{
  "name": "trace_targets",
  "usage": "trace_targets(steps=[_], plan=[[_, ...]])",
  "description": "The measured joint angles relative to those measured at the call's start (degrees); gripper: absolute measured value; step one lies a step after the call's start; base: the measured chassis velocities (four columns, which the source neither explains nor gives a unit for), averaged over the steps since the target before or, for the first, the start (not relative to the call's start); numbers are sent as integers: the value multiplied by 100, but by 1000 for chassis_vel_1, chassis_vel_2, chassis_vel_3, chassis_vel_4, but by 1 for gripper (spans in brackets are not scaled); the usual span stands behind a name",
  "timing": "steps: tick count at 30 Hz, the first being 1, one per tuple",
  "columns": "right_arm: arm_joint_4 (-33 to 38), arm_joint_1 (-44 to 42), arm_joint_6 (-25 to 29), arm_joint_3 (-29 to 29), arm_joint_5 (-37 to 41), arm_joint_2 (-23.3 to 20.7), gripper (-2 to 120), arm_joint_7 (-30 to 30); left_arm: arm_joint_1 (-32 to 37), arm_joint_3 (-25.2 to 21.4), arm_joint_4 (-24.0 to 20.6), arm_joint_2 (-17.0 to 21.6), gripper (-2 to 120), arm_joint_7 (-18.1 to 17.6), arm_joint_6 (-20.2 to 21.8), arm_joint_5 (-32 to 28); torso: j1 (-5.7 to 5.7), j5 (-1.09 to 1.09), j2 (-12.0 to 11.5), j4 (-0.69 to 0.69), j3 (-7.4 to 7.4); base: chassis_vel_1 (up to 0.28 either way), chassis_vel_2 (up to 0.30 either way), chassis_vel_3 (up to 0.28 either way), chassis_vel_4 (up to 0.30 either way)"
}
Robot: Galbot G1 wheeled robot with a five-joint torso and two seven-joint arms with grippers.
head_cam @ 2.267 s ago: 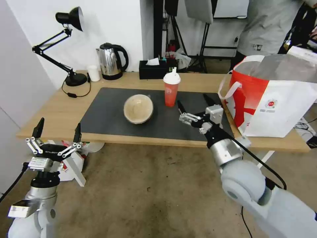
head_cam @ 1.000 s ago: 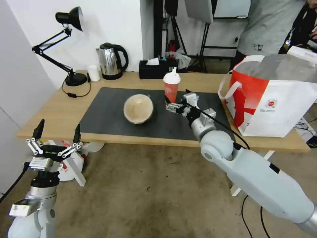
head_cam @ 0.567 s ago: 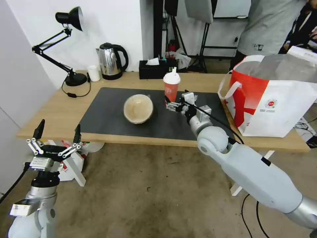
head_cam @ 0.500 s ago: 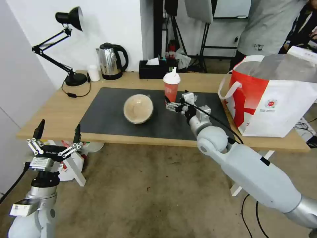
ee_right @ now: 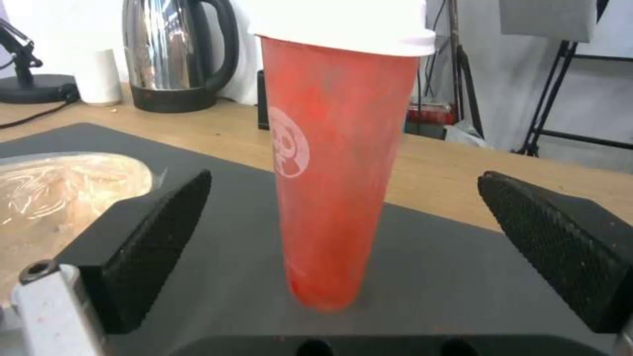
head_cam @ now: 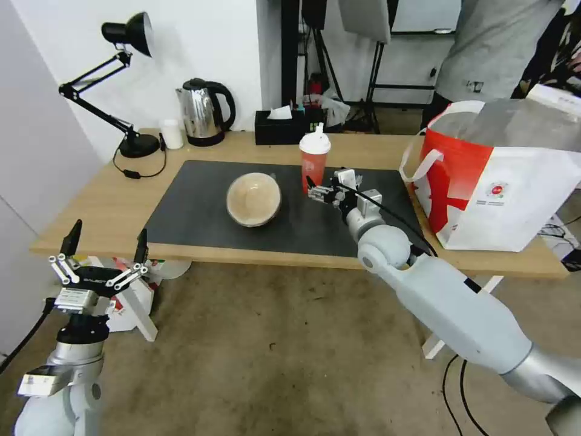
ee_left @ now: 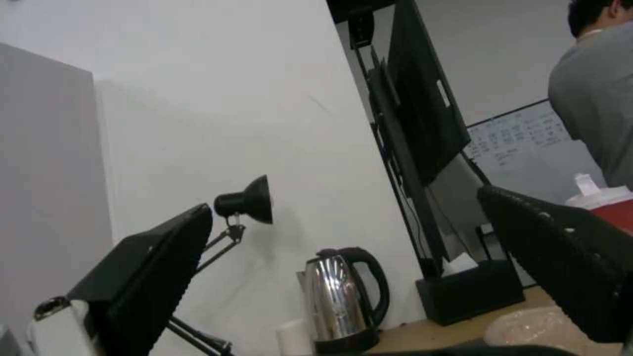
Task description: Pick up the trash from the table and place it into the takeout bag.
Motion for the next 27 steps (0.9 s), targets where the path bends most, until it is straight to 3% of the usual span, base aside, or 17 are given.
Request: trace_targets(steps=[27], plan=[[-765, 405, 57, -49, -25, 534, 100, -165, -6, -37, 67, 2, 100, 23, -24, 5, 0, 0, 0, 0, 0, 0, 0, 0, 0]])
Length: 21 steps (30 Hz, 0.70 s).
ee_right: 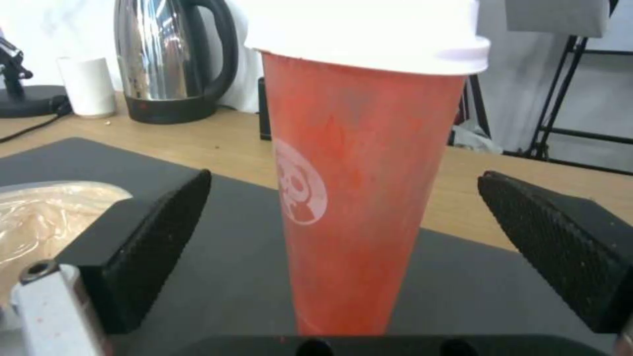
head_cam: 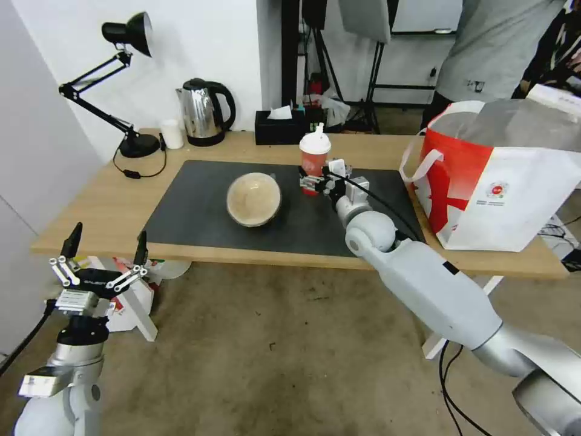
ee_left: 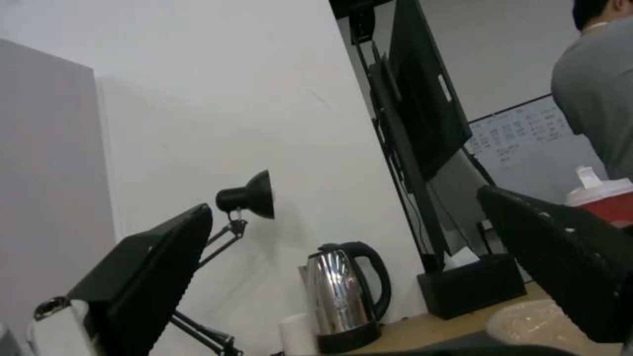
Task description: Pick up the trash from the table and place it into the takeout bag.
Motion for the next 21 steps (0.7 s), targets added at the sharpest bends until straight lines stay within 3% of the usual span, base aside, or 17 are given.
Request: trace_targets(steps=[17, 21], plan=[[-278, 56, 129, 32, -42, 172, 100, -54, 16, -41, -13, -1, 100, 8, -15, -5, -1, 0, -1, 0, 0, 0, 0, 0, 0], [-297, 89, 131, 50, -30, 163, 89, -59, 7, -42, -16, -1, 100, 8, -16, -12, -1, 0, -1, 0, 0, 0, 0, 0, 0]])
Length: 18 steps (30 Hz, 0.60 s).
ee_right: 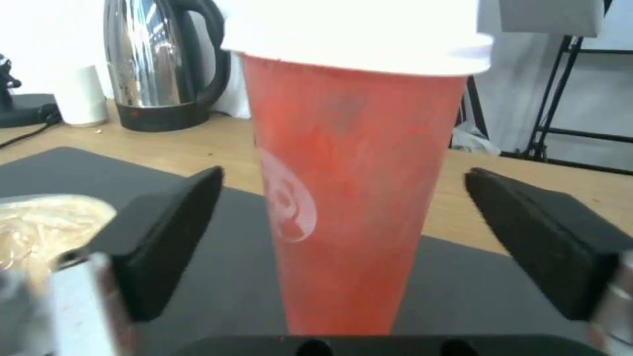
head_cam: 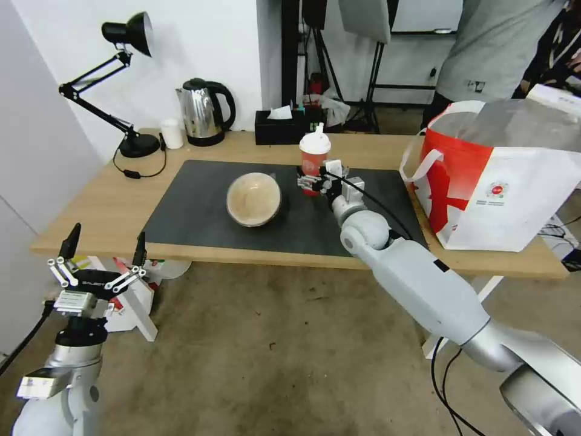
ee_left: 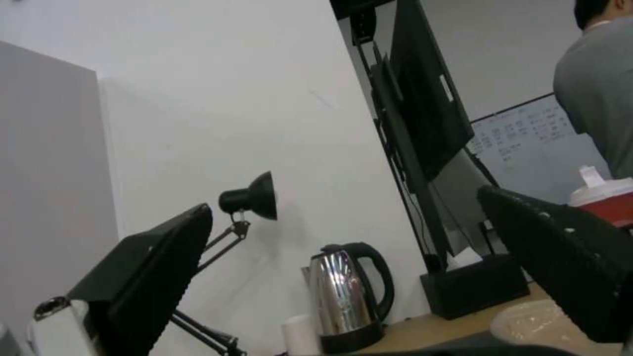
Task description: Pick up the trash from the table and place it into the takeout bag.
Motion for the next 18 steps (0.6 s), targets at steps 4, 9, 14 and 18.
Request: trace_targets(steps=[4, 9, 14, 18], plan=[[-15, 4, 15, 28, 20, -9, 76, -48, -3, -2, -1, 0, 100, 0, 0, -5, 0, 0, 0, 0, 0, 0, 0, 0, 0], [-15, -5, 25, 48, 24, -4, 60, -72, -9, -2, -3, 0, 100, 0, 0, -8, 0, 0, 0, 0, 0, 0, 0, 0, 0], [-18, -17, 26, 66, 28, 13, 43, -72, -20, 0, -11, 0, 100, 0, 0, -11, 1, 0, 0, 0, 0, 0, 0, 0, 0], [-18, -18, 26, 69, 32, 13, 36, -72, -21, 0, -11, 0, 100, -1, 0, -11, 0, 0, 0, 0, 0, 0, 0, 0, 0]])
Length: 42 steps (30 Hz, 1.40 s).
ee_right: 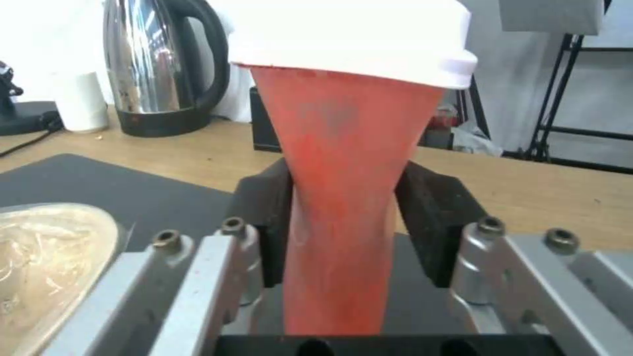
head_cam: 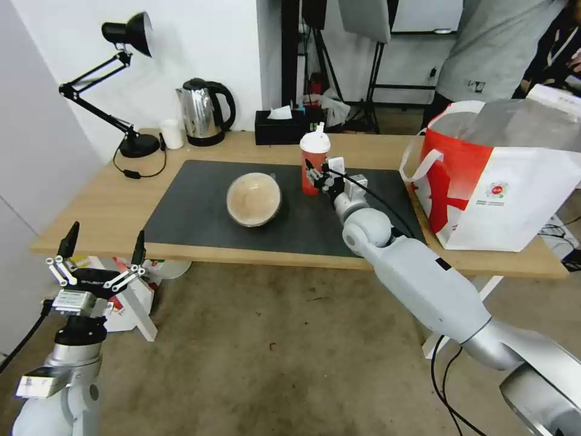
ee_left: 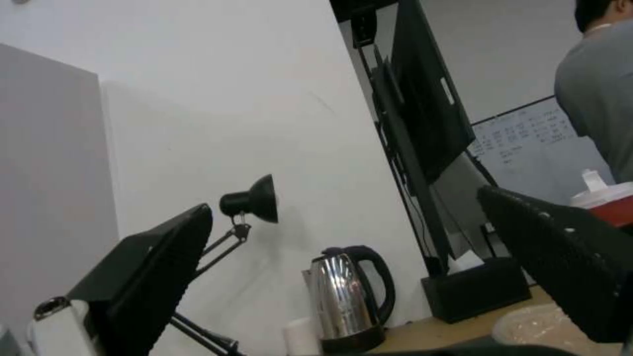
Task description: Pick up the trash from the table and place it into the takeout bag.
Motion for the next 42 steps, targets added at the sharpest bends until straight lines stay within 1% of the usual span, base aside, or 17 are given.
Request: trace_targets(steps=[2, 3, 6, 9, 15, 18, 21, 22, 25, 26, 28, 29, 32, 33, 36, 40, 42], plan=[[5, -9, 0, 9, 12, -8, 28, 2, -3, 0, -2, 1, 100, -1, 0, -1, 0, 0, 0, 0, 0, 0, 0, 0, 0], [5, -9, 0, 9, 12, -8, 28, 2, -3, 0, -2, 1, 100, -1, 0, -1, 0, 0, 0, 0, 0, 0, 0, 0, 0], [51, -18, -1, 9, 25, -30, 18, 2, -16, 12, -4, 1, 100, -1, 2, -2, 0, 0, 0, 0, 0, 0, 0, 0, 0], [98, -28, -1, 12, 30, -51, 13, 3, -23, 17, -5, 1, 100, -2, 4, -2, 0, 0, 0, 0, 0, 0, 0, 0, 0], [210, -48, -6, 12, 42, -122, 4, 11, -34, 22, -6, 2, 100, -3, 7, -2, 0, 0, 0, 0, 0, 0, 0, 0, 0], [249, -48, -10, 12, 57, -157, 4, 17, -37, 24, -6, 2, 100, -3, 9, -2, 0, 0, 0, 0, 0, 0, 0, 0, 0], [535, -28, -35, 3, 153, -467, 4, 33, -59, 28, 3, 3, 100, -4, 10, 0, 0, 0, 0, 1, 0, 0, 0, 0, 0], [535, -28, -35, 3, 153, -467, 4, 33, -59, 28, 3, 3, 100, -4, 10, 0, 0, 0, 0, 1, 0, 0, 0, 0, 0], [1285, -190, -97, -15, 252, -1290, 4, 27, -94, 10, 25, 8, 100, -2, 11, 31, 0, 1, 0, -2, 0, 0, 0, 0, 0], [1285, -190, -97, -15, 252, -1290, 4, 27, -94, 10, 25, 8, 100, -2, 11, 31, 0, 1, 0, -2, 0, 0, 0, 0, 0], [2032, -525, -155, 124, 326, -1922, 4, 31, -102, 16, 30, 8, 100, -1, 12, 42, 0, 0, 0, -2, 0, 0, 0, 0, 0], [2032, -525, -155, 124, 326, -1922, 4, 31, -102, 16, 30, 8, 100, -1, 12, 42, 0, 0, 0, -2, 0, 0, 0, 0, 0], [2688, -1090, -161, 456, 334, -2335, 4, 42, -105, 37, 30, 8, 100, 1, 12, 52, 0, 1, 0, 0, -1, 0, 0, 0, 0], [2688, -1090, -161, 456, 334, -2335, 4, 42, -105, 37, 30, 8, 100, 1, 12, 52, 0, 1, 0, 0, -1, 0, 0, 0, 0], [3205, -1940, -146, 1007, 226, -2455, 4, 84, -125, 49, 30, 8, 100, 2, 13, 56, 0, 2, 0, -1, -1, 0, 0, 0, 0], [3673, -2906, 14, 1723, -122, -2333, 3, 69, -153, 73, 47, 7, 100, 2, 15, 58, 0, -2, 0, 0, -1, 0, 0, 0, 0], [3951, -3472, 111, 2018, -332, -2241, 3, 43, -162, 85, 52, 6, 100, 2, 15, 56, 0, 5, 0, 0, -1, 0, 0, 0, 0]])
